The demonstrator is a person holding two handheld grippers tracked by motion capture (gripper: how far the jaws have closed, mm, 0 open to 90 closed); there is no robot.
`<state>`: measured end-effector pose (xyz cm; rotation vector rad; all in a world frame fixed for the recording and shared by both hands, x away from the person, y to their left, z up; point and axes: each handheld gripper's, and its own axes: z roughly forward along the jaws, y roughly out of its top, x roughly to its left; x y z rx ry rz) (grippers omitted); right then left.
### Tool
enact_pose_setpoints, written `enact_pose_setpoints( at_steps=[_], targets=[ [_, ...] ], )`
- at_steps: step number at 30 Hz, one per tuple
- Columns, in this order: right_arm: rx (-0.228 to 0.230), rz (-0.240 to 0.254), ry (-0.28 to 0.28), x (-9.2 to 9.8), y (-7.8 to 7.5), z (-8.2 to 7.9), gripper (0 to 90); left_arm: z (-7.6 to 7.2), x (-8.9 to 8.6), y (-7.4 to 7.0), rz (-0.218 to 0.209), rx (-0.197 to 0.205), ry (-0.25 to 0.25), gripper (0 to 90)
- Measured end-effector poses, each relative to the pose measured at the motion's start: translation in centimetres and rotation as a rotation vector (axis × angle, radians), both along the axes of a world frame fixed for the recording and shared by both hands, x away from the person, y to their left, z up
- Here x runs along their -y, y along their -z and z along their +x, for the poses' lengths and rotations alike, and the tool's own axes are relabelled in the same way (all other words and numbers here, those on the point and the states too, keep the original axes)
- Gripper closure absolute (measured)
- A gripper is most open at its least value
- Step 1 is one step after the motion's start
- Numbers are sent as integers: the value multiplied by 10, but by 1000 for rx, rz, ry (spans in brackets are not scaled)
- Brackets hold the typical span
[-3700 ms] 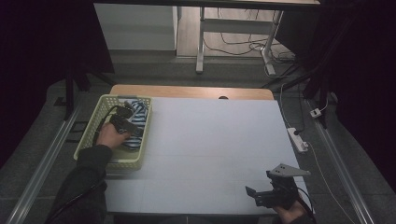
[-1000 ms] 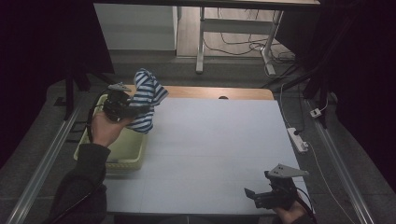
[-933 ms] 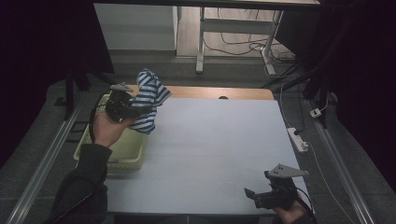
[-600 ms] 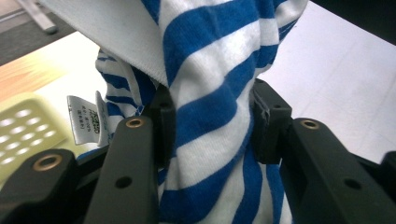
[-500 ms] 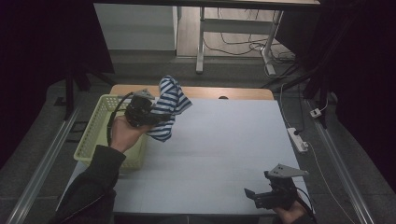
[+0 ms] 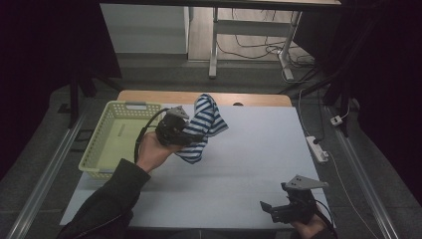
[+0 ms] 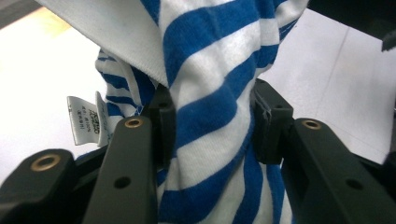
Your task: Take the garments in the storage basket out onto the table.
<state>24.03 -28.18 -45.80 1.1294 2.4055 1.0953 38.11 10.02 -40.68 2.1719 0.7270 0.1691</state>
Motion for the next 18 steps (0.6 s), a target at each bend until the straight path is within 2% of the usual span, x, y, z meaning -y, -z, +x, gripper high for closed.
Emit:
enact_pose_setpoints(
  at_steps=[13, 18],
  targets=[
    [1, -4, -4, 0, 0, 0, 5, -5, 32, 21, 37, -32, 63, 578],
    [1, -4, -6, 0, 0, 0, 5, -7, 46, 33, 68, -50, 89, 572]
  ],
)
